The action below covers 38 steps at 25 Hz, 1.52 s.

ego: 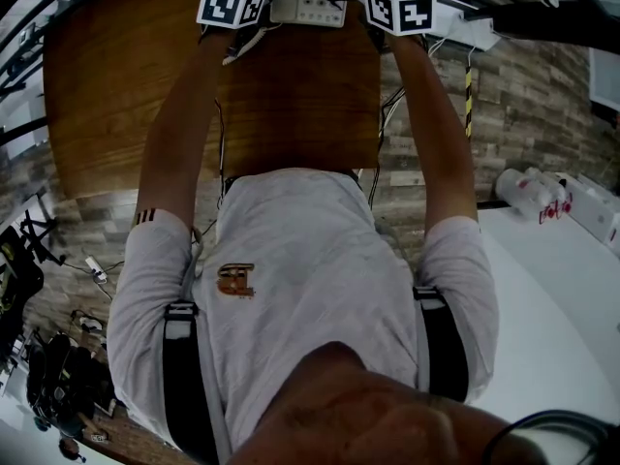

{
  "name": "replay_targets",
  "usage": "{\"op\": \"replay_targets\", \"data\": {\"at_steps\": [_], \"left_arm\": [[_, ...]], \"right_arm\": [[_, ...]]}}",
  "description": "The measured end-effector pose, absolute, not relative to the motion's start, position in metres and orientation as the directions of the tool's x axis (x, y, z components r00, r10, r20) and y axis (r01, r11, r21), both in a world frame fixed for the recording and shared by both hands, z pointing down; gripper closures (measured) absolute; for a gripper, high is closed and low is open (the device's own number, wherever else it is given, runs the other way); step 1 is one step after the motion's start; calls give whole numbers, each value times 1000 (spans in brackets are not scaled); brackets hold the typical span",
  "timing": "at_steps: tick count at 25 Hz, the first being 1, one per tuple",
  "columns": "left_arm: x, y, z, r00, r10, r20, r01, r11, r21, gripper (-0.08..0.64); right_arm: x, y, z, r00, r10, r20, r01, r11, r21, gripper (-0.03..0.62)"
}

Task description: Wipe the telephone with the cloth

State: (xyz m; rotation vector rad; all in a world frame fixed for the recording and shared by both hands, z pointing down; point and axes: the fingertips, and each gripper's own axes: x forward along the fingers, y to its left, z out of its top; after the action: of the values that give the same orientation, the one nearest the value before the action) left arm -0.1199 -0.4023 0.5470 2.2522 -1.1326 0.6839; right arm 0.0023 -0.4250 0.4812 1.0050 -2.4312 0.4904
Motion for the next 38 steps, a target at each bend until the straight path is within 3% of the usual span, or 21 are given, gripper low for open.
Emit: {"op": "replay_targets", "data": {"at_steps": [5,11,27,33,38], "left_arm": [[-120,-402,548,524,-563,639,-829,-511,229,435],[-119,-403,547,519,-565,641,-832,-506,228,434],[-123,-402,549,521,-572,633,-834,-500,235,434],[-121,-400,548,517,-573,637,-835,-502,226,434],[-119,-402,549,519,-571,636,-833,-506,225,434]], "right_arm": [[-46,-407,484,-721,-471,508,-635,742,-213,520],[-72,-401,508,-731,-404,549,-603,759,-244,520],[11,-417,538,-529,-522,669,-768,630,-116,520],[45,-408,535,-493,-559,666,-804,585,-105,520],[28,-390,516,-551,-579,602,-783,609,-131,520]]}}
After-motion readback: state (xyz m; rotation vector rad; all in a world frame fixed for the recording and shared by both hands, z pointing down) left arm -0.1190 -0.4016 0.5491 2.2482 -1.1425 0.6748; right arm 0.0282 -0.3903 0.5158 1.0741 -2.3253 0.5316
